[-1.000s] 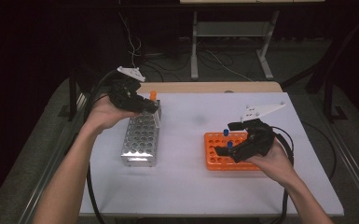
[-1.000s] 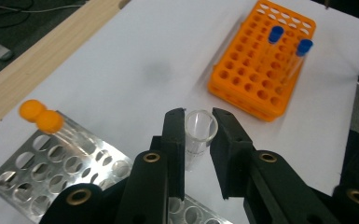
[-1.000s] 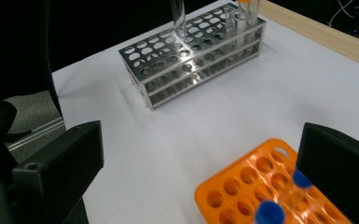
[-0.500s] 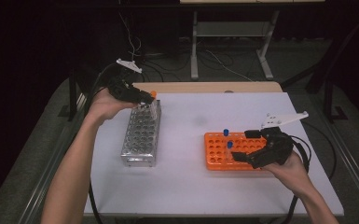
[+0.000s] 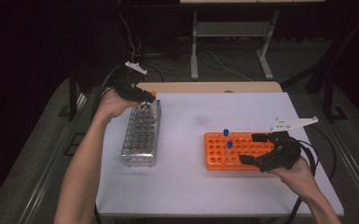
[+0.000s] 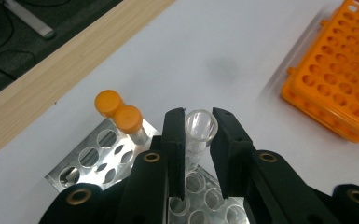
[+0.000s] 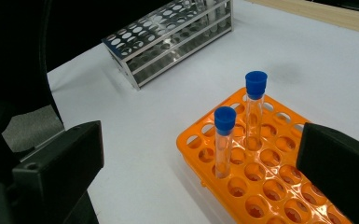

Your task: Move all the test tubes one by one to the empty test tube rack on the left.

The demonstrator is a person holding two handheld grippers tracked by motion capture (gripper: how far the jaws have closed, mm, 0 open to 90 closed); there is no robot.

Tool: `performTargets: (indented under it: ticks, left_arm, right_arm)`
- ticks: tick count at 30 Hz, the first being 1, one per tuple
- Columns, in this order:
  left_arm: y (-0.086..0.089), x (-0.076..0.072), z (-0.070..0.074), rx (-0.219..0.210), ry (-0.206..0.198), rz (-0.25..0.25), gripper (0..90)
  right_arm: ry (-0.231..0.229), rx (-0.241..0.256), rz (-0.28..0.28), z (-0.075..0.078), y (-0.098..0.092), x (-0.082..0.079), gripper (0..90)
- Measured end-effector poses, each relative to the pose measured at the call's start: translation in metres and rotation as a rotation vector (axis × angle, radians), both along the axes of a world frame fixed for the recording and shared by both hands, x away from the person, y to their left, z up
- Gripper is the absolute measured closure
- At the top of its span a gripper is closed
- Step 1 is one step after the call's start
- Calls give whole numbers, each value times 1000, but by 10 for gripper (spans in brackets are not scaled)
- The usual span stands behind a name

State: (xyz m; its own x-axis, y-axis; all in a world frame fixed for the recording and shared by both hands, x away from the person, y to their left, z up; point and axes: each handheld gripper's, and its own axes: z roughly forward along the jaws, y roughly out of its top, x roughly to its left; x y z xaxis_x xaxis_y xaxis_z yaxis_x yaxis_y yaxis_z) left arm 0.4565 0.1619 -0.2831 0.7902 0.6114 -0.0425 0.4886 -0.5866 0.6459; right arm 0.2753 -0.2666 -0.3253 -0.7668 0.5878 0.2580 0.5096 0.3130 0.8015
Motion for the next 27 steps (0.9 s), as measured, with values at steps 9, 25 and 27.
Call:
performTargets:
  ticks: [9, 25, 27]
  left_arm:
    - [5, 6, -21, -11, 13, 33, 748]
    - [3, 6, -45, 6, 29, 34, 746]
    - [4, 6, -47, 4, 34, 35, 745]
  right_arm:
    - [-1, 11, 6, -2, -1, -1, 3]
    - [-2, 22, 13, -4, -2, 0, 3]
    - [0, 22, 16, -4, -1, 0, 3]
